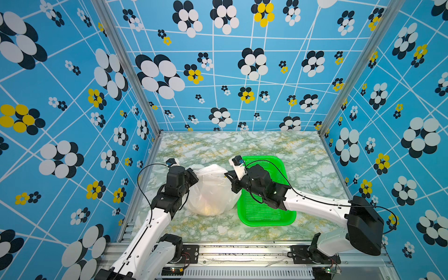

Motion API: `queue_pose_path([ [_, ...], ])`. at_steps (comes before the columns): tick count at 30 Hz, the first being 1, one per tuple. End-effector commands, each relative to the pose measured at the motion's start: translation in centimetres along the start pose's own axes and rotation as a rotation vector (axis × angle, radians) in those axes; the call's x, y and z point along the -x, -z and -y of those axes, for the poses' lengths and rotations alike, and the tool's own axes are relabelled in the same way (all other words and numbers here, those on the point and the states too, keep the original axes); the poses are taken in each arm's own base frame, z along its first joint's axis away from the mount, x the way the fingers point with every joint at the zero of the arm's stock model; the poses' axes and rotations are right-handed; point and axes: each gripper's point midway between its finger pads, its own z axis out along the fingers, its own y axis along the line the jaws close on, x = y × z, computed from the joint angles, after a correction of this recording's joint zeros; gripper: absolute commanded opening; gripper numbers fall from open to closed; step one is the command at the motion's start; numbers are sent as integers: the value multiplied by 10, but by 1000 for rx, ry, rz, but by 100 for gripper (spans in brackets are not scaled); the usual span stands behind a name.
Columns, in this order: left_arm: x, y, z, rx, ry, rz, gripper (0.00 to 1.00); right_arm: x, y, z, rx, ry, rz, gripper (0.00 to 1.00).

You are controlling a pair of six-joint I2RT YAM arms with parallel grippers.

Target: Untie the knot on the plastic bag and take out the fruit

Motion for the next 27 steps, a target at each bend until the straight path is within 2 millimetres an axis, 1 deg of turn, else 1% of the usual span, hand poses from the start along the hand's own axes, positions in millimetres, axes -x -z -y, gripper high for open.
queue_pose_path([
  [1, 29, 26, -5, 48, -10, 87, 0, 4, 12, 39, -157, -78, 46, 0],
  [3, 33, 39, -8, 43, -3, 113, 0, -1, 16, 55, -219, -92, 44, 0],
  [6, 32, 53, -11, 40, -2, 122, 0, -3, 23, 69, -284, -117, 56, 0],
  [10, 30, 69, -11, 25, -5, 126, 0, -6, 32, 85, -347, -183, 78, 0],
  [12, 29, 78, -8, -1, -16, 133, 0, -6, 38, 92, -382, -218, 90, 8],
  [13, 27, 81, -6, -19, -25, 128, 0, -5, 40, 94, -388, -230, 97, 11],
  [14, 24, 84, -1, -56, -42, 119, 0, -4, 41, 95, -387, -232, 98, 15],
  [15, 19, 86, 9, -111, -73, 97, 0, -1, 41, 91, -369, -223, 97, 22],
  [16, 14, 87, 16, -157, -101, 72, 0, 2, 39, 85, -339, -212, 93, 30],
  [17, 8, 89, 24, -201, -128, 41, 0, 6, 37, 79, -307, -197, 90, 44],
  [18, 2, 91, 31, -240, -152, 12, 0, 9, 36, 73, -282, -180, 89, 54],
  [19, -3, 94, 36, -271, -173, -8, 1, 12, 35, 69, -266, -168, 89, 62],
  [20, -7, 96, 42, -298, -194, -25, 3, 13, 32, 64, -242, -151, 77, 69],
  [22, -13, 101, 52, -346, -241, -46, 8, 20, 28, 55, -214, -124, 65, 77],
  [23, -15, 104, 55, -357, -265, -49, 14, 23, 26, 52, -206, -113, 60, 81],
  [24, -15, 106, 57, -360, -286, -46, 23, 26, 25, 49, -194, -105, 58, 85],
  [26, -9, 112, 58, -342, -292, -18, 46, 29, 23, 46, -185, -91, 56, 89],
  [27, -3, 115, 56, -325, -294, 6, 53, 30, 22, 44, -177, -79, 54, 90],
])
